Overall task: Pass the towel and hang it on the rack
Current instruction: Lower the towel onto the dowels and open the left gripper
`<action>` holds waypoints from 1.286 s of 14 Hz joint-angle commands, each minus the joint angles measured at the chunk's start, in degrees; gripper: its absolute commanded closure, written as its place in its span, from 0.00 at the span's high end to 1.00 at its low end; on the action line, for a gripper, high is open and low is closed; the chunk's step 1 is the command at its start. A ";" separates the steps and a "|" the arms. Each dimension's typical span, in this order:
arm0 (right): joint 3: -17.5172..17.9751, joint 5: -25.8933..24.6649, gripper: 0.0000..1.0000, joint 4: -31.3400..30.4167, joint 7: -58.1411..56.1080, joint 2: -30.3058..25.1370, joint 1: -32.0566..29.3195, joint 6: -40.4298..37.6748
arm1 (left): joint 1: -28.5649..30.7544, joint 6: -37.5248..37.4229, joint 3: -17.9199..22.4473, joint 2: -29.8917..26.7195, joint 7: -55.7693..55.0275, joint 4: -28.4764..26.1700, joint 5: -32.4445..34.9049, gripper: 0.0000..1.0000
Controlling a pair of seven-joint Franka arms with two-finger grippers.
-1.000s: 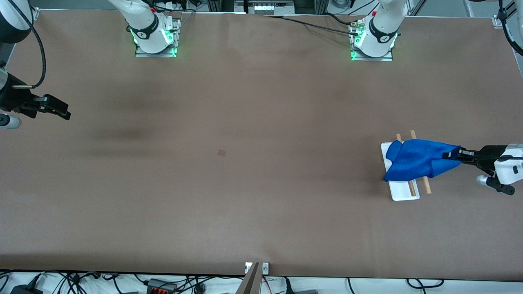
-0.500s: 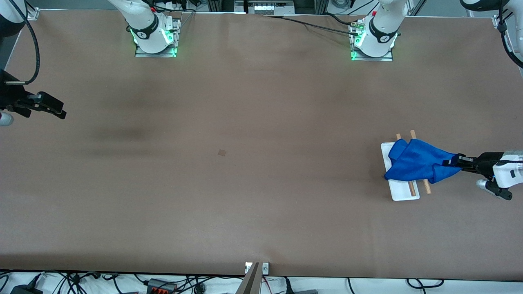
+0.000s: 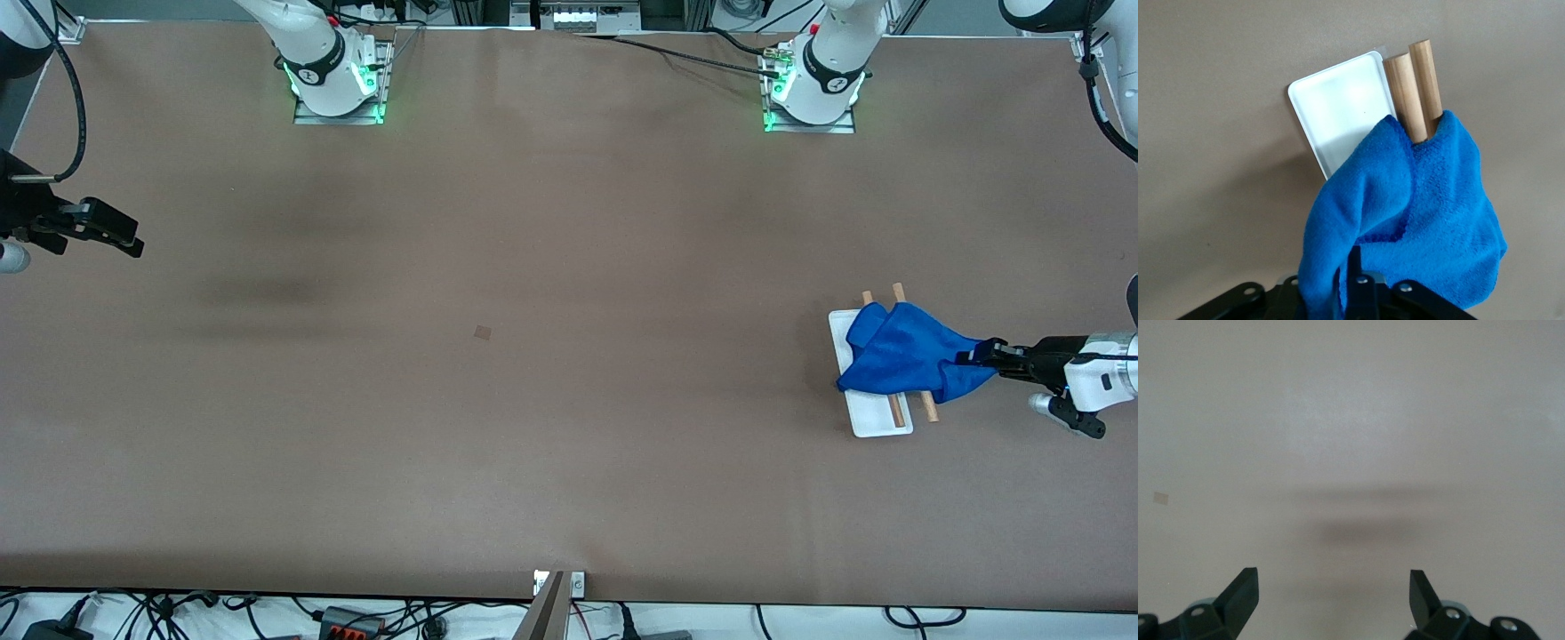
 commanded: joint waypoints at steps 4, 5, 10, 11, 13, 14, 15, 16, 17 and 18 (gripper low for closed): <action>0.04 0.42 1.00 -0.39 -1.08 -0.58 0.13 -0.69 | 0.89 -0.25 -0.43 1.08 1.07 1.50 0.45 1.00; 0.04 0.42 1.00 -0.39 -1.08 -0.58 0.04 -0.69 | 1.07 -0.34 -0.43 1.00 1.07 1.59 0.79 1.00; 0.04 0.42 1.00 -0.30 -1.08 -0.58 0.04 -0.52 | 1.07 -0.34 -0.43 0.56 3.01 2.38 0.97 1.00; 0.04 0.42 1.00 -0.30 -1.08 -0.58 0.04 -0.52 | 1.07 -0.43 -0.43 0.38 2.92 2.47 1.06 1.00; 0.04 0.42 1.00 -0.22 -0.99 -0.58 0.04 -0.43 | 1.07 -0.51 -0.43 0.03 2.92 3.51 1.06 1.00; 0.04 0.42 1.00 -0.22 -0.99 -0.58 0.04 -0.43 | 1.07 -0.60 -0.52 -0.06 3.09 4.31 1.06 1.00; 0.04 0.42 1.00 -0.22 -0.99 -0.58 0.04 -0.43 | 1.07 -0.69 -0.52 -0.06 3.10 5.36 1.06 1.00; -0.04 0.42 1.00 -0.22 -0.91 -0.58 0.04 -0.52 | 1.07 -0.78 -0.52 -0.15 3.10 6.41 0.97 1.00; -0.04 0.42 1.00 -0.13 -0.90 -0.58 -0.04 -0.69 | 0.98 -1.30 -0.52 -0.15 3.18 8.08 1.15 1.00; -0.04 0.51 1.00 -0.13 -0.73 -0.58 -0.04 -0.61 | 0.81 -2.70 -0.52 -0.15 3.18 9.66 1.50 1.00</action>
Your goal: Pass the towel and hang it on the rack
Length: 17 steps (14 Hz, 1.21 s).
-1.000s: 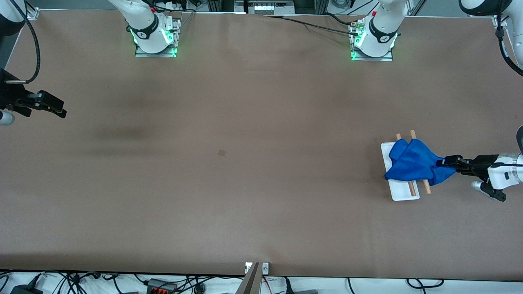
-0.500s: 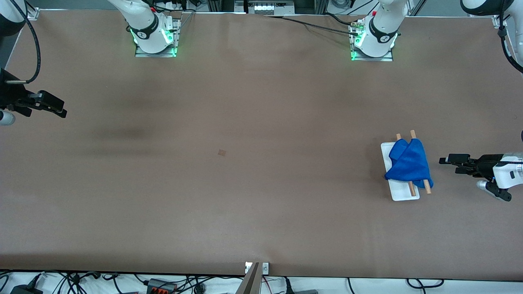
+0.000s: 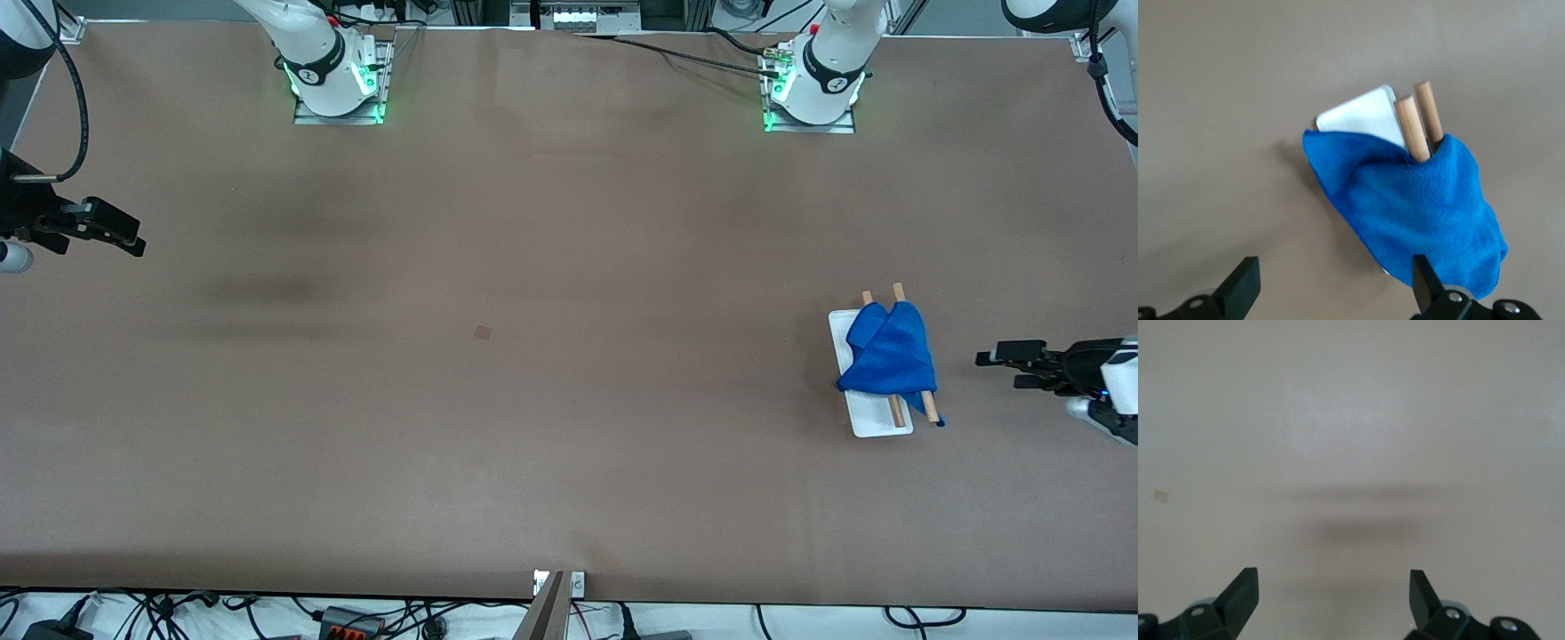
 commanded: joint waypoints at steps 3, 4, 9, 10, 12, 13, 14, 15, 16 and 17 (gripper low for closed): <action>-0.04 0.51 1.00 -0.01 -0.18 -0.61 -0.11 -0.49 | -1.81 -7.90 -0.44 -0.03 0.65 9.21 2.37 1.00; -0.04 0.51 1.00 -0.01 -0.18 -0.61 -0.11 -0.58 | -2.34 -9.04 -0.44 -0.03 0.38 11.49 3.60 1.00; 0.04 0.42 1.00 0.08 -0.18 -0.70 0.06 -0.76 | -2.70 -15.99 -0.53 -0.12 -0.84 19.15 4.31 1.00; 0.04 0.42 1.00 0.17 -0.18 -0.70 0.06 -0.76 | -2.61 -17.30 -0.44 -0.12 -1.89 20.03 4.40 1.00; 0.04 0.42 1.00 0.17 -0.18 -0.70 0.06 -0.67 | -2.70 -19.42 -0.09 -1.43 -2.25 21.18 4.49 1.00; 0.13 0.42 1.00 0.17 -0.18 -0.61 0.06 -0.67 | -2.61 -21.17 0.61 -2.92 -2.25 20.75 4.49 1.00; 0.13 0.42 1.00 0.17 -0.18 -0.61 0.06 -0.67 | -2.79 -22.06 1.05 -4.76 -2.34 20.39 4.57 1.00; 0.13 0.42 1.00 0.17 -0.09 -0.61 0.06 -0.67 | -4.79 -22.06 1.49 -5.13 -2.69 20.65 6.49 1.00; 0.13 0.42 1.00 0.17 -0.09 -0.61 0.06 -0.58 | -6.64 -21.63 1.84 -5.30 -3.30 21.09 8.77 1.00; 0.13 0.42 1.00 0.17 -0.09 -0.61 -0.02 -0.41 | -7.70 -21.02 1.84 -5.39 -5.40 21.09 9.84 1.00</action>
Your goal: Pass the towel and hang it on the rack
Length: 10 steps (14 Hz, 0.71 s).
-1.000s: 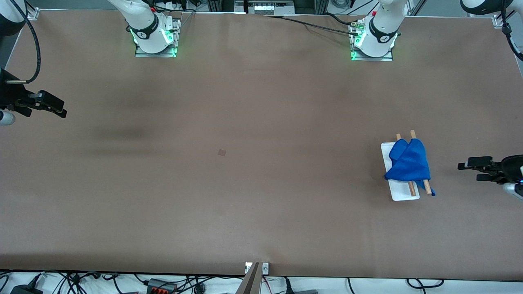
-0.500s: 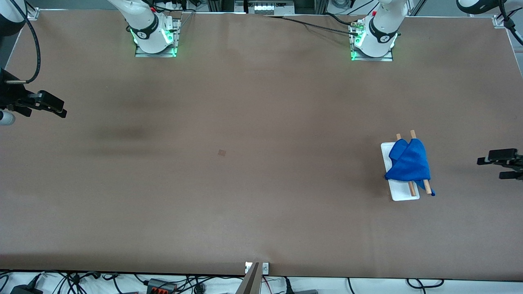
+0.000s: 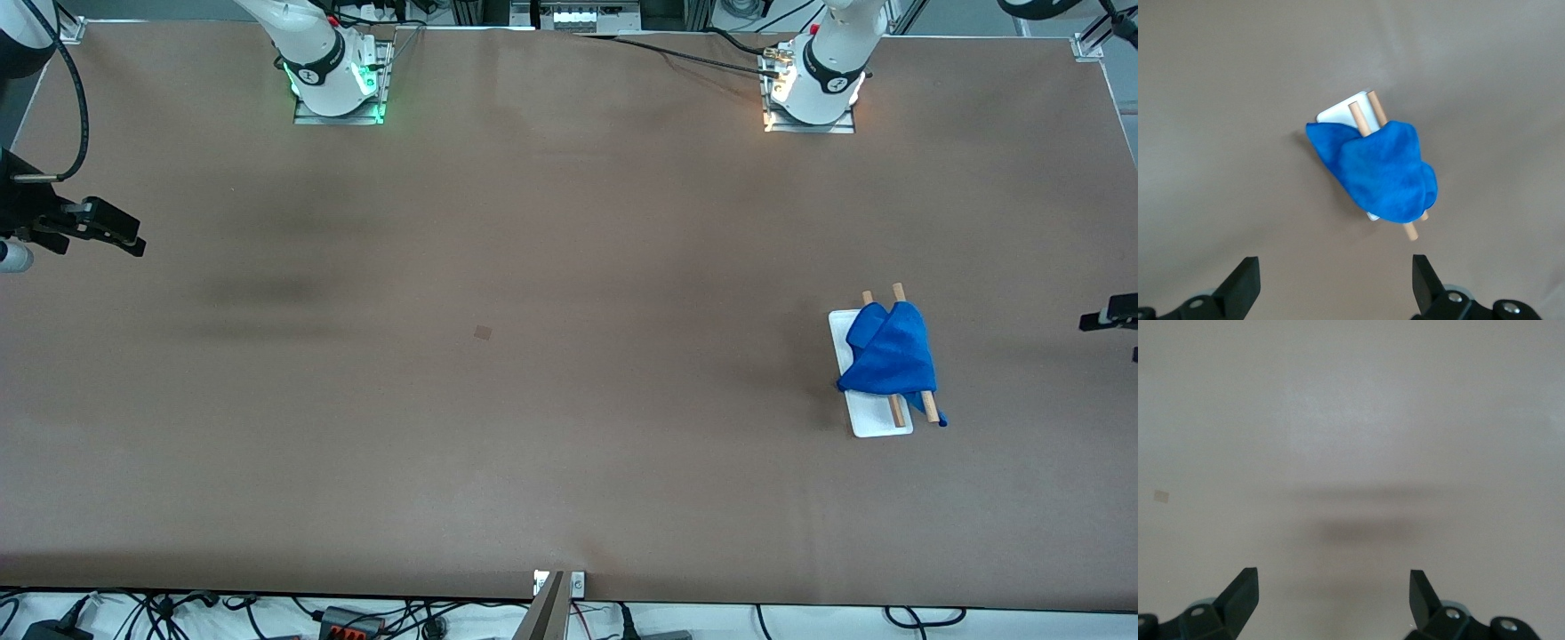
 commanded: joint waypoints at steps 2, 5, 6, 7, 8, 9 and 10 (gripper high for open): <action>0.12 0.42 1.00 0.11 -0.09 -0.60 -0.08 -0.41 | -3.63 0.31 1.00 -1.18 -7.51 0.43 3.19 1.00; 0.12 0.34 1.00 0.11 -0.09 -0.60 0.01 -0.33 | -3.97 0.57 1.17 -1.88 -8.23 0.43 3.54 1.00; 0.12 0.34 1.00 0.11 -0.09 -0.60 0.01 -0.15 | -3.98 0.84 1.26 -1.97 -8.06 0.43 3.80 1.00; 0.12 0.34 1.00 0.11 -0.09 -0.60 0.01 -0.24 | -3.89 2.23 1.43 -2.49 -7.97 0.17 5.20 1.00; 0.12 0.42 1.00 0.11 -0.09 -0.60 -0.08 -0.15 | -3.89 3.29 1.44 -2.93 -7.97 -0.18 6.43 1.00; 0.12 0.42 1.00 0.11 -0.09 -0.60 -0.08 -0.15 | -4.32 3.39 1.35 -3.46 -7.97 -0.19 7.40 1.00; 0.12 0.42 1.00 0.11 -0.09 -0.60 -0.08 -0.15 | -6.24 3.65 1.70 -4.95 -7.97 -0.62 8.28 1.00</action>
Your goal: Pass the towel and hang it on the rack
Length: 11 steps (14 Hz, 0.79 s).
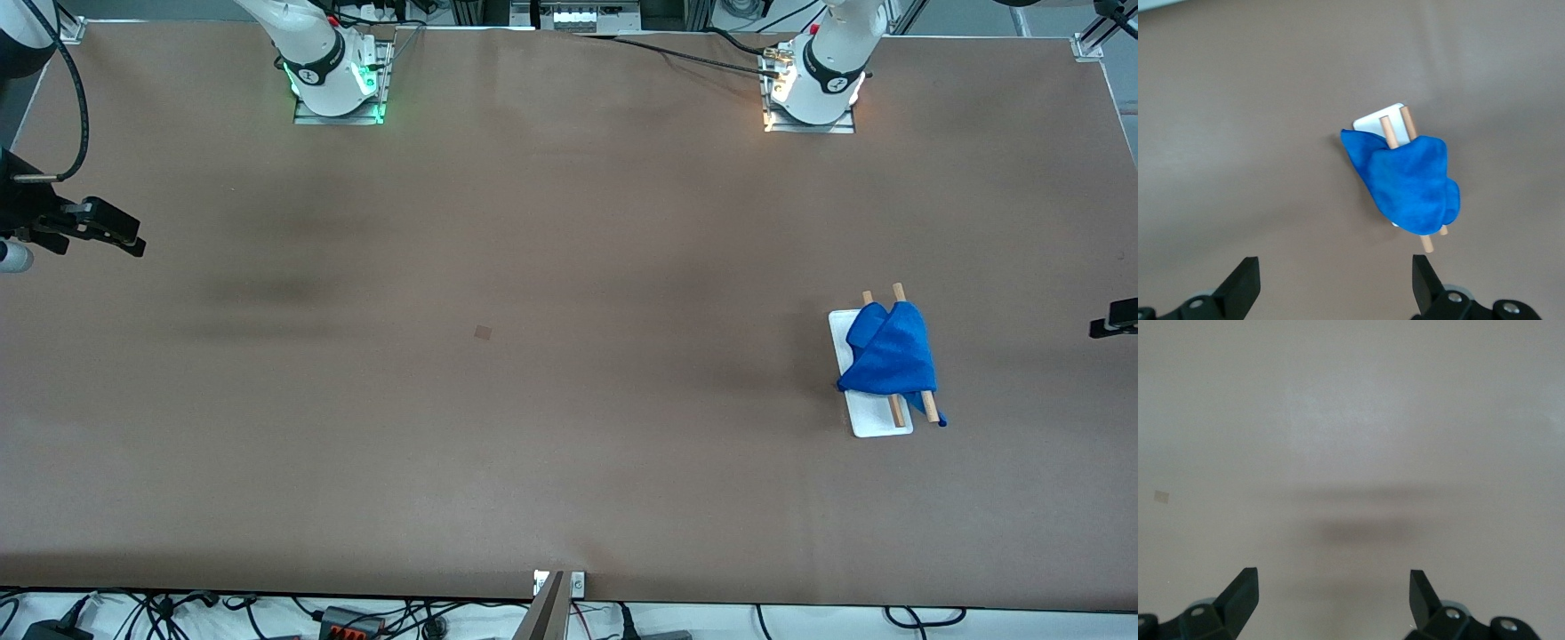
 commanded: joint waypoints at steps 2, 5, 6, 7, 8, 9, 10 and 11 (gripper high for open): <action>0.03 0.42 1.00 0.18 -0.09 -0.60 -0.17 -0.22 | -3.75 3.62 1.50 -8.04 -0.35 -8.35 4.48 1.00; 0.03 0.42 1.00 0.18 -0.09 -0.69 -0.09 -0.22 | -3.22 11.19 1.59 -16.66 -0.61 -21.99 4.06 1.00; 0.03 0.42 1.00 0.18 -0.09 -0.69 -0.08 -0.30 | -4.01 11.55 1.94 -18.25 -2.01 -23.84 4.05 1.00; 0.03 0.42 1.00 0.18 -0.09 -0.69 -0.08 -0.39 | -5.15 11.56 2.29 -19.31 -4.37 -25.34 4.05 1.00; 0.12 0.42 1.00 0.18 -0.09 -0.69 -0.08 -0.30 | -5.68 11.73 2.81 -20.80 -6.22 -27.53 4.05 1.00; 0.12 0.42 1.00 0.18 -0.09 -0.69 -0.08 -0.39 | -5.95 12.43 3.25 -22.38 -6.76 -29.99 4.13 1.00; 0.12 0.42 1.00 0.18 -0.09 -0.69 0.00 -0.39 | -6.64 15.05 4.13 -24.66 -6.86 -33.50 4.13 1.00; 0.12 0.42 1.00 0.18 -0.09 -0.69 0.09 -0.39 | -7.87 17.25 5.88 -26.94 -6.86 -37.19 4.05 1.00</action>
